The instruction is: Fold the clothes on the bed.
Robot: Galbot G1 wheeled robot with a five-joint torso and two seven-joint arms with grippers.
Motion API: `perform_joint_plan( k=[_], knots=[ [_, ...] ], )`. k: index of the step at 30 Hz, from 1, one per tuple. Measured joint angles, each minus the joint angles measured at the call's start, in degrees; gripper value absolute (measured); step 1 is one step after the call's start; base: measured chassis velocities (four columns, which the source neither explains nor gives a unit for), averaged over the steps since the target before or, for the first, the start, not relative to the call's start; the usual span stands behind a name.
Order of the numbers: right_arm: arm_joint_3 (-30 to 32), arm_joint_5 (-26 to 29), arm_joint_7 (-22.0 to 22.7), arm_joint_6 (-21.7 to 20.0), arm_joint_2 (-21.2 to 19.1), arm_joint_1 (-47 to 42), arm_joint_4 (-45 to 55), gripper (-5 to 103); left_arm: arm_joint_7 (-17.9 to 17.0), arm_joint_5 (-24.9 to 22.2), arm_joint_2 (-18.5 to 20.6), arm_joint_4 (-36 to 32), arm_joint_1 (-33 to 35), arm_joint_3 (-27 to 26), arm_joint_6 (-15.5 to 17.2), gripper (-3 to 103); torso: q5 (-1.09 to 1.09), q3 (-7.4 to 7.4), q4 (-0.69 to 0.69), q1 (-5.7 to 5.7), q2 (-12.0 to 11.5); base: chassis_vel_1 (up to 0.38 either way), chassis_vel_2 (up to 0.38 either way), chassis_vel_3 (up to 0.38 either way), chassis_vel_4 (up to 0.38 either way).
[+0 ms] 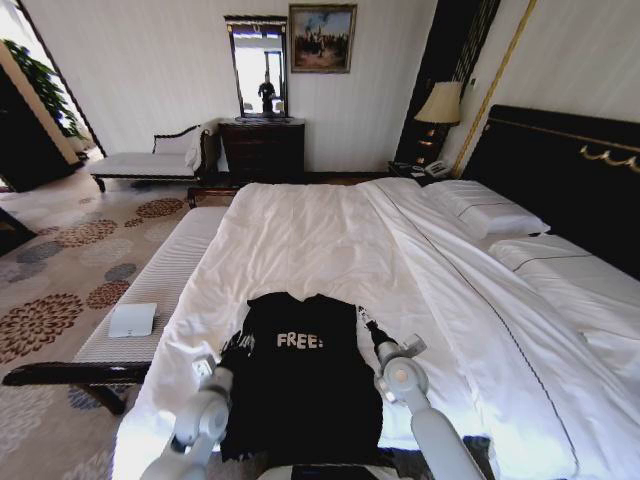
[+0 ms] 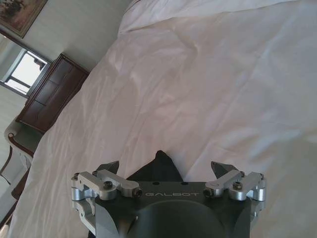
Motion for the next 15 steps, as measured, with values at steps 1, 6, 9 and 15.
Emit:
perform_joint_plan(
  k=[1,6,9,15],
  knots=[
    [0.10,0.00,0.10,0.00,-0.12,-0.08,0.00,100,-0.36,-0.88,-0.98,1.66,-1.53,0.42,0.53,73,-0.01,0.00,0.00,0.00,-0.01,0.000,0.000,0.000,0.000],
    [0.74,0.11,0.50,0.00,-0.60,-0.19,0.55,100,-0.76,-1.15,-3.41,7.05,-4.99,1.33,1.12,89,0.00,0.00,0.00,0.00,-0.01,0.000,0.000,0.000,0.000],
    [1.07,0.19,0.62,0.00,-0.72,-0.20,0.74,100,-0.77,-1.18,-3.98,9.03,-6.01,1.43,1.19,93,0.00,0.00,0.00,0.00,-0.01,0.000,0.000,0.000,0.000],
    [1.26,0.17,0.73,-0.02,-0.77,-0.37,0.68,100,-0.78,-1.37,-4.92,11.44,-7.20,2.67,2.06,100,0.00,0.00,0.00,0.00,-0.01,0.000,0.000,0.000,0.000]
  ],
)
